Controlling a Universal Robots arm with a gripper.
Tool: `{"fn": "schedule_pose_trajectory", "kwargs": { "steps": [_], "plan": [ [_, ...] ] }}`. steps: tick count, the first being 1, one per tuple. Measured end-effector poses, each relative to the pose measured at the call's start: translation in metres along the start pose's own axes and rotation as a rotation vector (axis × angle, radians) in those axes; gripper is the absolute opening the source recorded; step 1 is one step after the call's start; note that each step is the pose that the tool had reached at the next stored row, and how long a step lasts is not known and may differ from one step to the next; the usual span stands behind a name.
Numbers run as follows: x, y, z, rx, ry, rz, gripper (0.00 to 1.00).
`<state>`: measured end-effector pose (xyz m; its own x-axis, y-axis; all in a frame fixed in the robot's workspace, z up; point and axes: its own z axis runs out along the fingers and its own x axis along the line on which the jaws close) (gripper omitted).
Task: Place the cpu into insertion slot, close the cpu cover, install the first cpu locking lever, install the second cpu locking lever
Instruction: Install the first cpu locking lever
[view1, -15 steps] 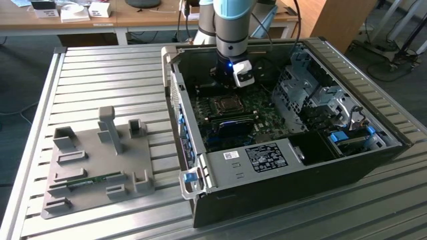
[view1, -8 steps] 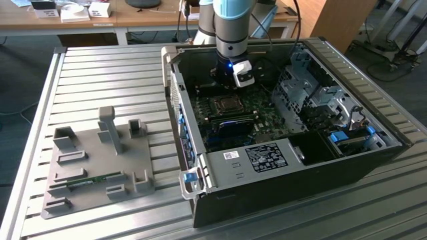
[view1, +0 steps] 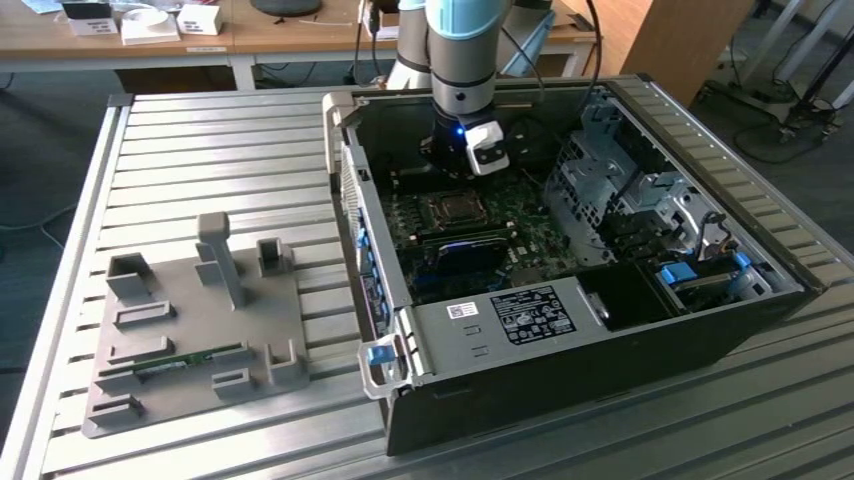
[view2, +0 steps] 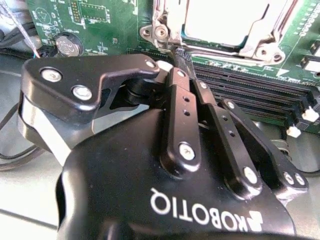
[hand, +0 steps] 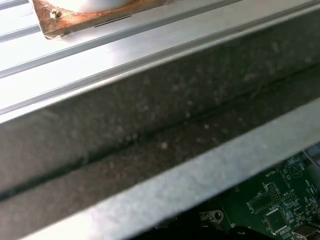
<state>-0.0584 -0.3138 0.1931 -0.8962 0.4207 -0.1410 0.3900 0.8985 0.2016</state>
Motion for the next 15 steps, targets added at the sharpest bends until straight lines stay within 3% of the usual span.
{"fn": "schedule_pose_trajectory", "kwargs": {
  "steps": [11,15],
  "plan": [
    [0.0001,0.0002,-0.0011,-0.0047,0.0020,0.001,0.11],
    [-0.0008,0.0014,-0.0070,-0.0048,0.0022,0.001,0.11]
  ]
}}
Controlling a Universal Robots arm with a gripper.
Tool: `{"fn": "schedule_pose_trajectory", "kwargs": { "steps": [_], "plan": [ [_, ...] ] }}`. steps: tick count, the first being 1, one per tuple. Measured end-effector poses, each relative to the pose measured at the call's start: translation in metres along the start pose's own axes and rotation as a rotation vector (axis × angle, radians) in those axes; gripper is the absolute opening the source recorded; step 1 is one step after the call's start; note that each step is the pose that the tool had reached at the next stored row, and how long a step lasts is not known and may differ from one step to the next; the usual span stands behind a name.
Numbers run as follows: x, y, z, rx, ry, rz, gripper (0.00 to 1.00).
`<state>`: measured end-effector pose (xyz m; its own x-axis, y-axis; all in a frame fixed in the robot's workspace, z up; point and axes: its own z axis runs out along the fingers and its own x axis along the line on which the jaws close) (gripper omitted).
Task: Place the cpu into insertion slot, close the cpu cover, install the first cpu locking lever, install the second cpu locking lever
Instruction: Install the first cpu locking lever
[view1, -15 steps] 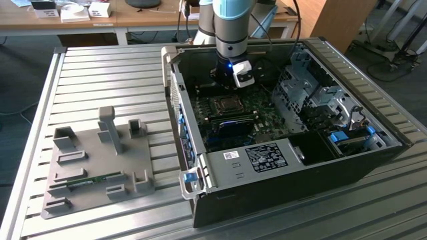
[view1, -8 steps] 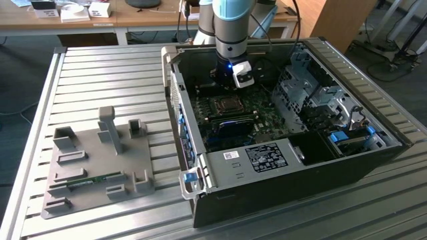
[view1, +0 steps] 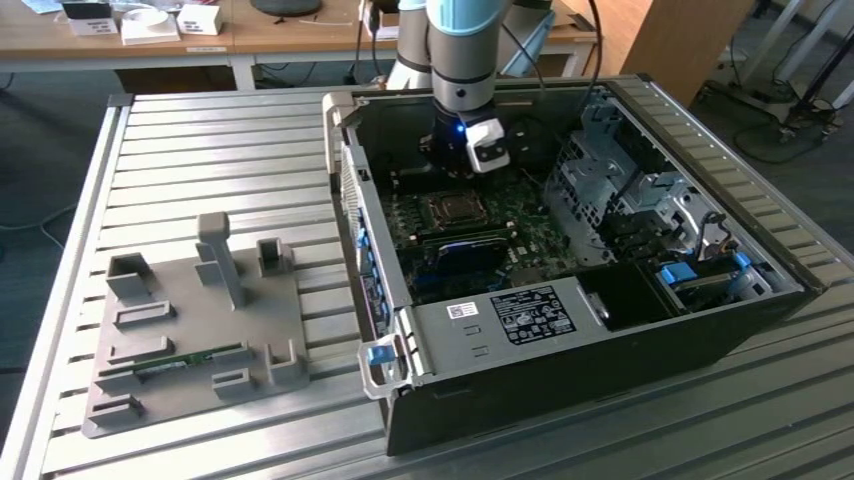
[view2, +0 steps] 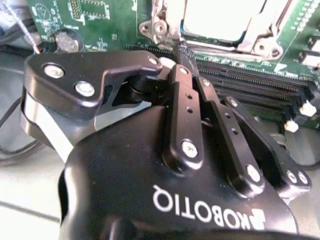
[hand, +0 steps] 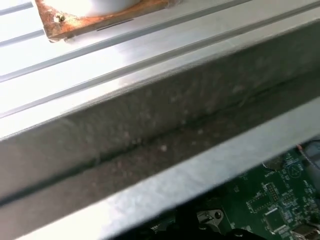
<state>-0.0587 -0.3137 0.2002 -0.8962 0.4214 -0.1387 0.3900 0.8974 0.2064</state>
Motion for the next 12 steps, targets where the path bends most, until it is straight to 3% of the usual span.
{"fn": "schedule_pose_trajectory", "kwargs": {
  "steps": [4,12],
  "plan": [
    [-0.0012,0.0017,-0.0083,0.0002,0.0000,0.000,0.11],
    [-0.0013,0.0019,-0.0091,0.0003,0.0000,0.000,0.11]
  ]
}}
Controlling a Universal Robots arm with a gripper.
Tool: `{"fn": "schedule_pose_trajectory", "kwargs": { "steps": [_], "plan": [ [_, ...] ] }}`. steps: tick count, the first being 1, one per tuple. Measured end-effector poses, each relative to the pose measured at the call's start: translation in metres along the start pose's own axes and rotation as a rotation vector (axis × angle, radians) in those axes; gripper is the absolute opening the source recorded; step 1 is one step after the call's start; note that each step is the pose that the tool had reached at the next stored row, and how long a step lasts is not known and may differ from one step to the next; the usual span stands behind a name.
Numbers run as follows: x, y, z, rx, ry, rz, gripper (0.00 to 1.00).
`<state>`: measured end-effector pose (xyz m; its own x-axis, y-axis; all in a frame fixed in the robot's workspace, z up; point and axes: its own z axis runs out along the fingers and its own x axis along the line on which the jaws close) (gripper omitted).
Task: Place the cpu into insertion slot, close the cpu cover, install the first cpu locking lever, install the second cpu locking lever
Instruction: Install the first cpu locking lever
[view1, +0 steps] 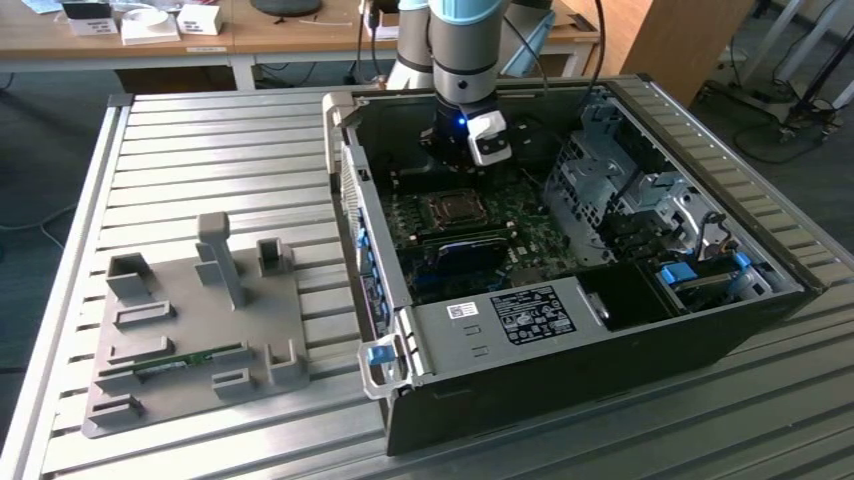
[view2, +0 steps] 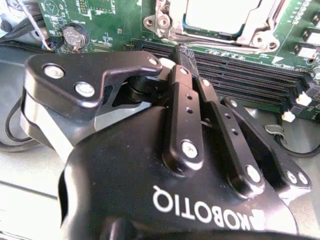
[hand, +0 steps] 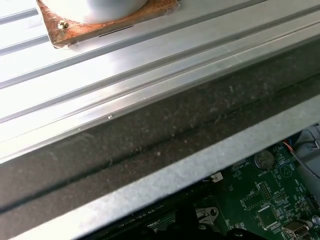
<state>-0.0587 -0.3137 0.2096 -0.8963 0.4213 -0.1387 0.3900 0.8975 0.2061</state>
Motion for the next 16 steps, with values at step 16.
{"fn": "schedule_pose_trajectory", "kwargs": {
  "steps": [16],
  "plan": [
    [-0.0079,0.0035,0.0019,0.0711,0.0640,-0.002,0.11]
  ]
}}
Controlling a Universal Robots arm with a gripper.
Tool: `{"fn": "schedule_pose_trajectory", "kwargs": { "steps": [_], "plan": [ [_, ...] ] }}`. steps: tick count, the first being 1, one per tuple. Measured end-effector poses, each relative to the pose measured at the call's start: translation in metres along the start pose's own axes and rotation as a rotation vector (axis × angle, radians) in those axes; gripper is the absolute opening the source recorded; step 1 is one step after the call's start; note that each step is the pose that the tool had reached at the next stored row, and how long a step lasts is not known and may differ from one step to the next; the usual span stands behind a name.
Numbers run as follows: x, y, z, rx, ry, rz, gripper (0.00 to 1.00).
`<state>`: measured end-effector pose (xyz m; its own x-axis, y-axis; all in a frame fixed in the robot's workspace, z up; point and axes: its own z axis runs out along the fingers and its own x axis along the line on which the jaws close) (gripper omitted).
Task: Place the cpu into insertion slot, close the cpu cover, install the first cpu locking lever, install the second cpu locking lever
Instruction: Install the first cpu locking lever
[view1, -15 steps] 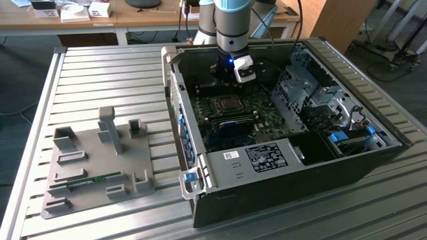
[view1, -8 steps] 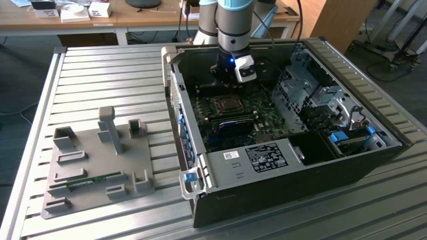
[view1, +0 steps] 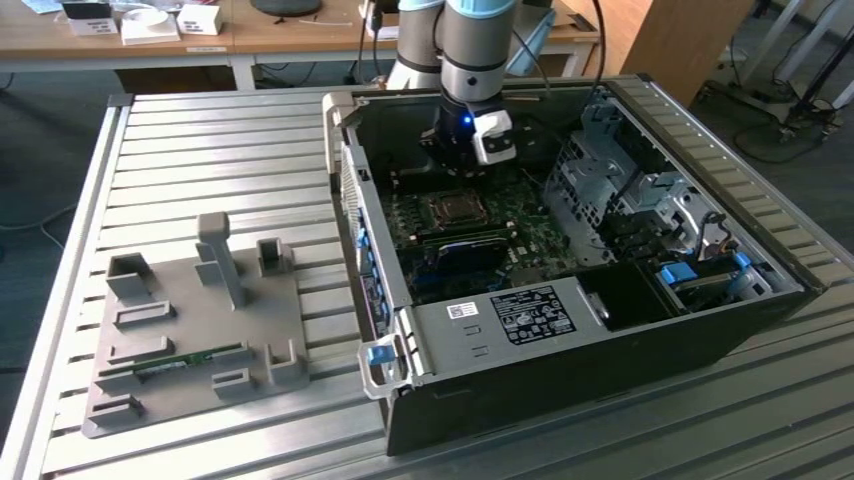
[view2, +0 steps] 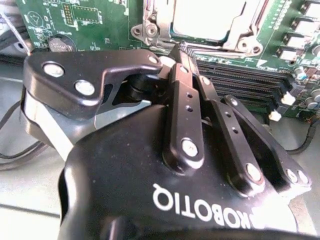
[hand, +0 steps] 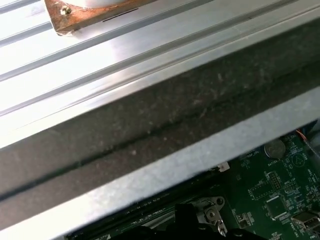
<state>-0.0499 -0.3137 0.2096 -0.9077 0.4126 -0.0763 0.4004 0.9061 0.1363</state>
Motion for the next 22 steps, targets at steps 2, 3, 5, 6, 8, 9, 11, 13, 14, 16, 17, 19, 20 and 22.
{"fn": "schedule_pose_trajectory", "kwargs": {
  "steps": [2,3,5,6,8,9,11,13,14,16,17,19,20,22],
  "plan": [
    [-0.0001,0.0000,0.0000,0.0026,0.0035,-0.015,0.11],
    [-0.0001,0.0000,0.0000,0.0039,0.0056,-0.025,0.11],
    [-0.0001,0.0000,0.0001,0.0064,0.0090,-0.049,0.11],
    [-0.0001,0.0001,0.0001,0.0080,0.0107,-0.061,0.11],
    [-0.0001,0.0000,0.0002,0.0120,0.0142,-0.085,0.11],
    [-0.0001,0.0000,0.0002,0.0134,0.0160,-0.098,0.11],
    [-0.0001,0.0000,0.0003,0.0159,0.0197,-0.126,0.11],
    [-0.0001,-0.0001,0.0003,0.0176,0.0234,-0.153,0.11],
    [-0.0001,-0.0001,0.0004,0.0178,0.0254,-0.168,0.11],
    [-0.0001,-0.0001,0.0005,0.0180,0.0293,-0.199,0.11],
    [-0.0001,-0.0001,0.0005,0.0180,0.0313,-0.215,0.11],
    [0.0000,-0.0001,0.0006,0.0179,0.0355,-0.247,0.11],
    [-0.0001,-0.0001,0.0007,0.0179,0.0376,-0.264,0.11],
    [-0.0001,0.0000,0.0008,0.0186,0.0421,-0.296,0.11]
  ]
}}
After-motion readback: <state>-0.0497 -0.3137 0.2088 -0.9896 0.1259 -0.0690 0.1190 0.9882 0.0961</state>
